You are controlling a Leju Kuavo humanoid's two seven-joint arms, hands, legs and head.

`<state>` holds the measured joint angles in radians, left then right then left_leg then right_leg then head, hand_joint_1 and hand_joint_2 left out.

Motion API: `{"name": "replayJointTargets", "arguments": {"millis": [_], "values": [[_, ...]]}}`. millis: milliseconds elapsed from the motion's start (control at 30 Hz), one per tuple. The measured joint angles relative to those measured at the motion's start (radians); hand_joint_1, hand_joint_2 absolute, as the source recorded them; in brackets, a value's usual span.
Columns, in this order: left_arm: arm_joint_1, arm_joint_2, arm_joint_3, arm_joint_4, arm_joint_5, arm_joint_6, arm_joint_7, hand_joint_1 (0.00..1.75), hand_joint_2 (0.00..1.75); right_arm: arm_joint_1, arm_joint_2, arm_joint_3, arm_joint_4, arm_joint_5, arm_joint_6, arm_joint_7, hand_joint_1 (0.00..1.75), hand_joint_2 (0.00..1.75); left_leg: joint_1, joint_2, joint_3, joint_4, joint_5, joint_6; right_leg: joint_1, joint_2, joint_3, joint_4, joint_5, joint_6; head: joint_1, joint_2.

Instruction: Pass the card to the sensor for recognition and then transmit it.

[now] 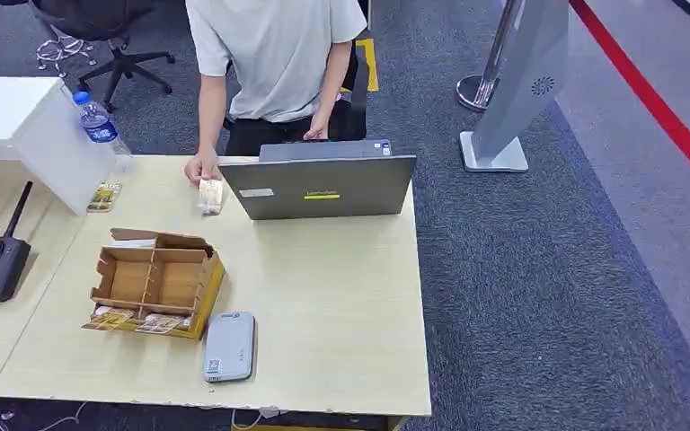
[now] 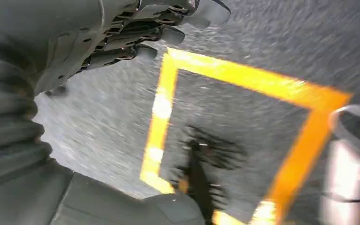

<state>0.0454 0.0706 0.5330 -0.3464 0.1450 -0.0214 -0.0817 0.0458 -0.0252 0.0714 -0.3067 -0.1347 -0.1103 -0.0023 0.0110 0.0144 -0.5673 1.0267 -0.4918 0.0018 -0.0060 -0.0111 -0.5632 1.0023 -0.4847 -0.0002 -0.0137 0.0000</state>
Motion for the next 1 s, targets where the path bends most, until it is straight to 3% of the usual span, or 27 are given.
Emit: {"name": "replayJointTargets", "arguments": {"millis": [200, 400, 767, 900, 1000], "values": [[-0.029, 0.016, 0.172, -0.051, 0.090, -0.034, -0.069, 0.00, 1.75, -0.022, -0.012, 0.052, 0.026, -0.035, -0.033, -0.002, 0.00, 0.00, 0.000, 0.000, 0.001, 0.000, 0.000, 0.000, 0.000, 0.000, 0.000, 0.000, 0.000, 0.000, 0.000, 0.000], [-0.046, 0.015, 0.299, -0.203, 0.181, -0.042, -0.116, 0.00, 1.75, -0.032, -0.021, 0.092, 0.048, -0.059, -0.052, -0.008, 0.00, 0.00, 0.000, 0.000, 0.001, 0.000, 0.000, 0.000, 0.000, 0.000, 0.000, 0.000, 0.000, 0.000, 0.000, 0.000], [-0.070, 0.023, 0.416, -0.571, 0.354, -0.013, -0.202, 0.00, 1.75, -0.047, -0.034, 0.136, 0.079, -0.080, -0.069, -0.009, 0.00, 0.00, 0.000, 0.000, 0.000, 0.000, 0.000, 0.000, 0.000, 0.000, 0.000, 0.000, 0.000, 0.000, 0.000, 0.000], [-0.102, 0.054, 0.436, -0.710, 0.412, 0.008, -0.232, 0.00, 1.75, -0.052, -0.039, 0.148, 0.089, -0.096, -0.072, -0.008, 0.00, 0.00, 0.001, 0.000, 0.001, 0.000, 0.001, -0.001, 0.001, 0.000, 0.000, 0.001, 0.000, -0.001, 0.001, 0.000], [-0.143, 0.102, 0.444, -0.809, 0.452, 0.031, -0.254, 0.00, 1.75, -0.056, -0.042, 0.157, 0.096, -0.100, -0.072, -0.006, 0.00, 0.00, 0.001, 0.000, 0.001, 0.000, 0.003, -0.002, 0.001, 0.000, 0.000, 0.001, 0.001, -0.001, 0.000, 0.000]]}}
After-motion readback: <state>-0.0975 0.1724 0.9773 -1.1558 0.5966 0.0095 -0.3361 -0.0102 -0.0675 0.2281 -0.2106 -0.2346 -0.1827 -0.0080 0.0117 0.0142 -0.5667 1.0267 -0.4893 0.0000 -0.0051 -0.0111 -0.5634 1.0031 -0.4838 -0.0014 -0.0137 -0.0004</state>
